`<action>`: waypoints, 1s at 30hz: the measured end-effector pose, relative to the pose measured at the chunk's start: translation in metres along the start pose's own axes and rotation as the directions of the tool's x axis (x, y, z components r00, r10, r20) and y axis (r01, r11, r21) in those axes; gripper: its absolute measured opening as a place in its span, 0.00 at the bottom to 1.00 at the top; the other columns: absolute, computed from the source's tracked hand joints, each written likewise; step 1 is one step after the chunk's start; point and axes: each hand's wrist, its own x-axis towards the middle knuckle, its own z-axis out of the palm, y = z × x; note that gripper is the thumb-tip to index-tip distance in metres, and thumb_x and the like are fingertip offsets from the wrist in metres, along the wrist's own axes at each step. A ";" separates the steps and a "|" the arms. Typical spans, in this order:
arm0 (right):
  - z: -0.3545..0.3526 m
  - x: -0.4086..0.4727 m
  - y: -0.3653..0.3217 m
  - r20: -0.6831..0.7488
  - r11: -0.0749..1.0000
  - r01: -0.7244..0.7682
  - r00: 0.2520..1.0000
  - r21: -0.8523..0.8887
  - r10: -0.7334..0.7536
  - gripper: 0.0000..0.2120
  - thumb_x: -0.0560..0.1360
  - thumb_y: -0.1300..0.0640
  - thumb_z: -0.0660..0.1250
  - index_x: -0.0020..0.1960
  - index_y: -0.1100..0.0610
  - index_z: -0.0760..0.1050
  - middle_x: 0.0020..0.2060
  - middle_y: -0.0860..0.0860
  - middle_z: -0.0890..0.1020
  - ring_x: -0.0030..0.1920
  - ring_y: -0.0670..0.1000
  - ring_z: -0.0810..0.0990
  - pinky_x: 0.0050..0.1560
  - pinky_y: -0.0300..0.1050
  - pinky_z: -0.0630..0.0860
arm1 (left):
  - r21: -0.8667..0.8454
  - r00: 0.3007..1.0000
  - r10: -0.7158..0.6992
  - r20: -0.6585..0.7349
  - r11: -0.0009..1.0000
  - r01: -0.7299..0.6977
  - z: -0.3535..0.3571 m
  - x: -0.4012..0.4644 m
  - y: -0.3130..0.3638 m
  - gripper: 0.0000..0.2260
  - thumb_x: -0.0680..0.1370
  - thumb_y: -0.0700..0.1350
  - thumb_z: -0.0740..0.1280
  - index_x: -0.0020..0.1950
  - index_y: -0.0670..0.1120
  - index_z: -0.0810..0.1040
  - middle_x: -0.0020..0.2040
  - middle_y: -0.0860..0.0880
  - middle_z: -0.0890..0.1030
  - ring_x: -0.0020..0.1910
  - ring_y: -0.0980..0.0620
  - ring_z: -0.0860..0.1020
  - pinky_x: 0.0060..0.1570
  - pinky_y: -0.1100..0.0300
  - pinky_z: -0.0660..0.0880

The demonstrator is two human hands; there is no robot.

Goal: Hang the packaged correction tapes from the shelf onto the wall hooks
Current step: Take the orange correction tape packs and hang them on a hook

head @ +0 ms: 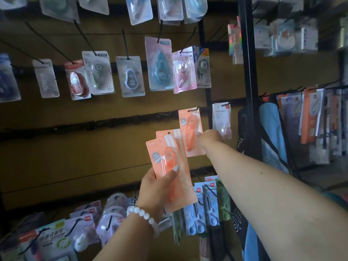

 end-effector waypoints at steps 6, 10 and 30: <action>0.011 -0.019 0.027 -0.218 0.978 0.207 0.955 0.011 -0.200 0.15 0.74 0.46 0.65 0.49 0.58 0.75 0.42 0.53 0.80 0.42 0.54 0.80 0.35 0.41 0.74 | 0.003 1.000 -0.016 -0.004 1.000 0.016 0.002 0.000 -0.001 0.10 0.75 0.47 0.73 0.55 0.46 0.81 0.48 0.48 0.87 0.51 0.44 0.85 0.56 0.38 0.79; -0.003 -0.068 0.038 0.149 0.909 0.174 0.958 0.378 -0.245 0.12 0.77 0.44 0.62 0.50 0.52 0.75 0.40 0.46 0.77 0.40 0.45 0.75 0.40 0.41 0.70 | -0.014 0.999 -0.035 0.013 0.999 0.035 0.009 -0.003 0.003 0.10 0.76 0.46 0.72 0.55 0.44 0.81 0.48 0.47 0.87 0.50 0.43 0.85 0.56 0.38 0.79; -0.046 -0.046 0.014 -0.075 0.888 0.195 0.981 0.416 -0.180 0.07 0.79 0.52 0.62 0.46 0.53 0.77 0.49 0.56 0.81 0.50 0.59 0.80 0.50 0.53 0.79 | -0.041 0.998 -0.061 0.008 0.997 0.061 0.025 -0.004 0.005 0.11 0.76 0.46 0.72 0.57 0.47 0.79 0.52 0.46 0.86 0.53 0.42 0.83 0.56 0.35 0.77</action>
